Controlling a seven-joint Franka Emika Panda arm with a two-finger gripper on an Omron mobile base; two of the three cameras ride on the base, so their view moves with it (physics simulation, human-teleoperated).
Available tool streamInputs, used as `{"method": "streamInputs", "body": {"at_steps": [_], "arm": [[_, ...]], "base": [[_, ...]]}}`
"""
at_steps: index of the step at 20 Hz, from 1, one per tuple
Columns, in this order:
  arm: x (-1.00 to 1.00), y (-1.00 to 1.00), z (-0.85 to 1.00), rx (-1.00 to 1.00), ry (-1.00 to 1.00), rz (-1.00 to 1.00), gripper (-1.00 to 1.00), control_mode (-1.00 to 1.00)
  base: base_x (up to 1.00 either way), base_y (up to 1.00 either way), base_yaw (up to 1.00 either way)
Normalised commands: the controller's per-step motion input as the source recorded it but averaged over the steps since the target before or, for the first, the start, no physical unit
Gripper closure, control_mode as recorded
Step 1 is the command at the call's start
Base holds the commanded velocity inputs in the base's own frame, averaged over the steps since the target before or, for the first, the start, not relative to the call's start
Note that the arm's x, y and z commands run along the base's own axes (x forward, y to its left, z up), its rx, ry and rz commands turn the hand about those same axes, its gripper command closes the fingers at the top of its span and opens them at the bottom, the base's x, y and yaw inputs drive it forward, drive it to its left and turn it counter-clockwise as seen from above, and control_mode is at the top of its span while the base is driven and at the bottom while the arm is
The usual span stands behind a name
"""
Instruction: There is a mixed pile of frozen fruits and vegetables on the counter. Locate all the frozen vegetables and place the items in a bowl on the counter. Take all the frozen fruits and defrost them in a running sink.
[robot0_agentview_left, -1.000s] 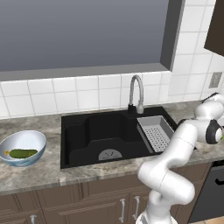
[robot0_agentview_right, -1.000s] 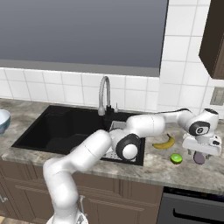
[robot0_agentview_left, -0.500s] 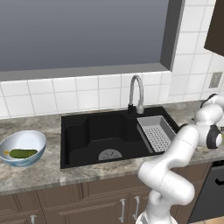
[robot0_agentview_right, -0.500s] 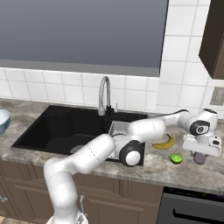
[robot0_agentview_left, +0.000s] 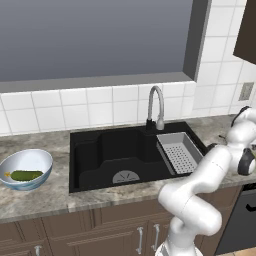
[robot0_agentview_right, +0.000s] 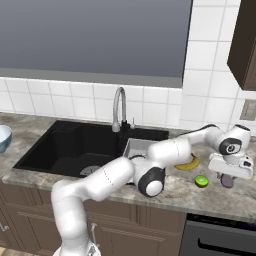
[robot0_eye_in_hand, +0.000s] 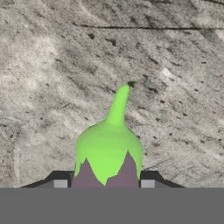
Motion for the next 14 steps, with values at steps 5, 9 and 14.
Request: {"method": "streamInputs", "body": {"at_steps": [5,9,14], "arm": [[0.29,0.18,0.31,0.10,0.02,0.03,1.00,-1.00],[0.42,0.18,0.46,0.03,0.00,0.05,1.00,-1.00],[0.35,0.14,0.38,0.00,-0.01,0.04,1.00,-1.00]], "base": [[0.00,0.00,0.00],[0.00,0.00,0.00],[0.00,0.00,0.00]]}}
